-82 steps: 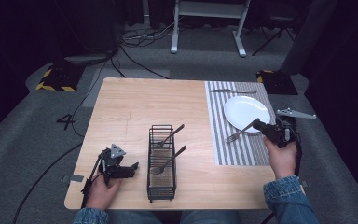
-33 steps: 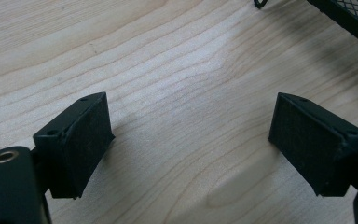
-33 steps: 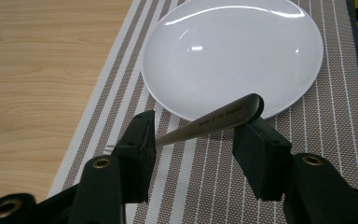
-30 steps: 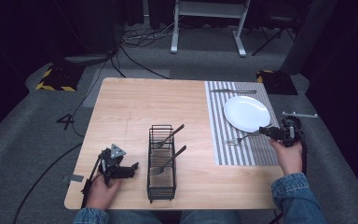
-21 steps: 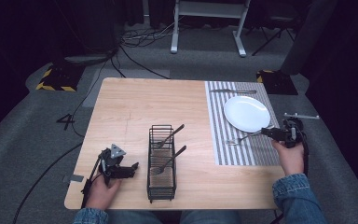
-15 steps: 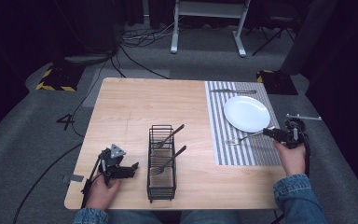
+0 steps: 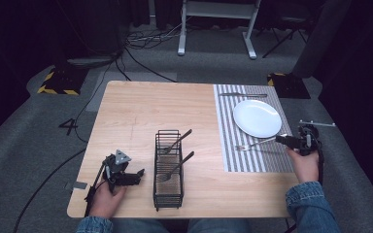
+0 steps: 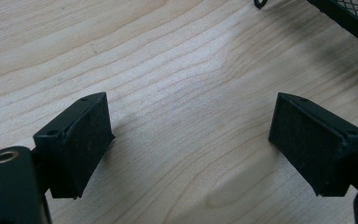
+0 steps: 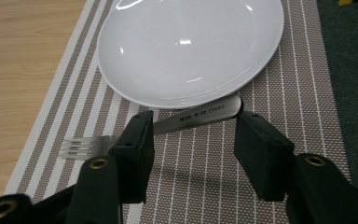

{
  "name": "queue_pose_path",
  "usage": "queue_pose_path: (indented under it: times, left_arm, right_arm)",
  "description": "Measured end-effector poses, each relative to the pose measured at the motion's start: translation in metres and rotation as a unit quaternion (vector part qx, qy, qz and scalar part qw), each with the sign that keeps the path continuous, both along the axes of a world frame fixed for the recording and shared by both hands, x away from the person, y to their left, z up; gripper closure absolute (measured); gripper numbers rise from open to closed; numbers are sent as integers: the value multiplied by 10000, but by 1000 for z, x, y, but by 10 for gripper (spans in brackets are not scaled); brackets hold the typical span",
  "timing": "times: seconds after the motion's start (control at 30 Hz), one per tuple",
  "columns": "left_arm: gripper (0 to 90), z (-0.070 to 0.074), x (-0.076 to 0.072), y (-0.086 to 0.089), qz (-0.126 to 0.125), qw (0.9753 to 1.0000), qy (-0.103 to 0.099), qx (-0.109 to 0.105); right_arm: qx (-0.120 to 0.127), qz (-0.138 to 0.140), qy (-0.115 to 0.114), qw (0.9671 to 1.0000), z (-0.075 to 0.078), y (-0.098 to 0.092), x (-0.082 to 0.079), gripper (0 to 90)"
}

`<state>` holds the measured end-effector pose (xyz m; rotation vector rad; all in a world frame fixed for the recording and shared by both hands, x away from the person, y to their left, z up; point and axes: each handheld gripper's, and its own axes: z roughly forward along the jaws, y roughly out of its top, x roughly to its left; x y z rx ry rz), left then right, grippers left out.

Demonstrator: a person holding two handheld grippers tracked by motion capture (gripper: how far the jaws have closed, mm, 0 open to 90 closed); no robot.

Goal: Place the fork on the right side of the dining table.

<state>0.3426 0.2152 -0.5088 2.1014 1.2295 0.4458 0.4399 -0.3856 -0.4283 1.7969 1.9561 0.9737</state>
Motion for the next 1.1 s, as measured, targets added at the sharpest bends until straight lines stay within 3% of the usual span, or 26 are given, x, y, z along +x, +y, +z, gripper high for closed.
queue_pose_path:
  times: [0.4,0.53,0.87,1.1]
  left_arm:
    - [131,0,0,0,1,10000,7,7]
    - [131,0,0,0,5,10000,-1,8]
    - [131,0,0,0,-1,10000,5,8]
    - [131,0,0,0,-1,10000,6,6]
  right_arm:
    - [-35,-182,203,9996,-13,-15,2,437]
    - [-37,-191,139,9997,-11,-17,-1,433]
    - [-255,107,-238,9993,12,-6,-14,427]
    - [-239,443,-549,9972,36,9,-30,417]
